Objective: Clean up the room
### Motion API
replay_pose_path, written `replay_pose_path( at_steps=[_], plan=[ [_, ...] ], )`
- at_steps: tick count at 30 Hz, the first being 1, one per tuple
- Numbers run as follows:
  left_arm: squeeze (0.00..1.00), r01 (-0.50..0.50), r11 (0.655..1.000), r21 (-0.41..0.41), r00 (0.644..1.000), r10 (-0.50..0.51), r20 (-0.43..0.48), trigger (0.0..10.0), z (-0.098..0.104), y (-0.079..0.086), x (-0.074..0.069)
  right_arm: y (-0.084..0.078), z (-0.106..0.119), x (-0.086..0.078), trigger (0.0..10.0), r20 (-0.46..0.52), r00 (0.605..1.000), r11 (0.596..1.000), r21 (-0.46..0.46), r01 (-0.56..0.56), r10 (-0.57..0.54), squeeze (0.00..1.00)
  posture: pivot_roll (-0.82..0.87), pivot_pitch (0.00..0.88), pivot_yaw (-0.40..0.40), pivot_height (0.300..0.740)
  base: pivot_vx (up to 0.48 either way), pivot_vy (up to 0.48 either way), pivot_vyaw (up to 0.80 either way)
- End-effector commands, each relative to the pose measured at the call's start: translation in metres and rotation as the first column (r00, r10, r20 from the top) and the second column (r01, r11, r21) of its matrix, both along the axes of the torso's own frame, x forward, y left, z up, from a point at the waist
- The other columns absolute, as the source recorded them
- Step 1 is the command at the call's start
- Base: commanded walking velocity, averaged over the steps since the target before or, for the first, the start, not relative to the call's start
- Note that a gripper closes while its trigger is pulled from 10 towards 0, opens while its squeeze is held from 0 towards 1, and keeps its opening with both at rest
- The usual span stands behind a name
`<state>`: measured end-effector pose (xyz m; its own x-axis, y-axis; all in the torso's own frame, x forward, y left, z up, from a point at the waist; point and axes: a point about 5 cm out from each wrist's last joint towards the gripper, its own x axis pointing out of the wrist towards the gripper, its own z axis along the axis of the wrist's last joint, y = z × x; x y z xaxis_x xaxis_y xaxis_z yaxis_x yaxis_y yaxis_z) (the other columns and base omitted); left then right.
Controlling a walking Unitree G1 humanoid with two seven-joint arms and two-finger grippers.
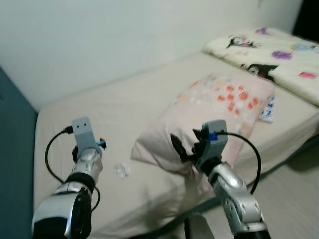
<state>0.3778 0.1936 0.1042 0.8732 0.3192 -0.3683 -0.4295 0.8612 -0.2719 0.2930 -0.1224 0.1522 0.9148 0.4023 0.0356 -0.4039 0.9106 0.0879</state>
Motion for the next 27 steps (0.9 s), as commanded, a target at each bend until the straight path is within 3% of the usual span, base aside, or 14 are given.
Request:
replay_pose_path(
  at_steps=[1,3,6,8,11,14,19,22,27],
  plan=[
    [0.00,0.021,0.993,-0.118,0.999,-0.016,0.044,10.0,0.003,-0.002,0.003,0.009,0.005,-0.006,10.0,0.003,0.999,0.999,0.025,-0.035,0.035,0.00,-0.19,0.251,0.176,0.560,0.000,0.000,0.00],
    [0.00,0.062,0.989,-0.137,0.991,-0.045,0.124,10.0,0.017,-0.004,0.009,0.011,0.010,-0.010,10.0,0.016,0.999,0.999,0.035,-0.040,0.039,0.00,-0.19,0.279,0.182,0.550,0.000,0.000,0.00],
    [0.00,0.036,0.990,-0.135,0.989,-0.015,0.150,10.0,0.029,0.002,0.014,0.012,0.013,-0.013,10.0,0.021,0.999,0.998,0.040,-0.042,0.042,0.00,-0.19,0.297,0.187,0.540,0.000,0.000,0.00],
    [0.00,-0.058,0.983,-0.173,0.982,0.088,0.169,10.0,0.044,0.019,0.017,0.015,0.018,-0.018,10.0,0.028,0.998,0.998,0.042,-0.050,0.049,0.00,-0.18,0.336,0.198,0.525,0.000,0.000,0.00],
    [0.00,-0.151,0.973,-0.174,0.976,0.174,0.128,10.0,0.052,0.032,0.017,0.017,0.022,-0.022,10.0,0.033,0.998,0.998,0.047,-0.051,0.050,0.00,-0.17,0.370,0.211,0.510,0.000,0.000,0.00],
    [0.00,-0.168,0.972,-0.164,0.974,0.189,0.124,10.0,0.054,0.035,0.017,0.017,0.022,-0.023,10.0,0.033,0.998,0.997,0.049,-0.051,0.049,0.00,-0.17,0.374,0.212,0.505,0.000,0.000,0.00],
    [0.00,-0.261,0.963,-0.074,0.958,0.267,0.103,10.0,0.068,0.053,0.017,0.020,0.028,-0.037,10.0,0.024,0.999,0.997,0.072,-0.042,0.040,0.00,-0.16,0.443,0.235,0.480,0.000,0.000,0.00],
    [0.00,-0.279,0.960,-0.018,0.958,0.279,0.068,10.0,0.070,0.054,0.017,0.024,0.032,-0.045,10.0,0.025,0.999,0.995,0.084,-0.045,0.043,0.00,-0.16,0.486,0.252,0.470,0.000,0.000,0.00],
    [0.00,-0.280,0.959,-0.036,0.957,0.282,0.066,10.0,0.075,0.051,0.019,0.029,0.037,-0.056,10.0,0.027,0.998,0.994,0.101,-0.053,0.050,0.00,-0.17,0.524,0.263,0.450,0.000,0.000,0.00]
  ],
)
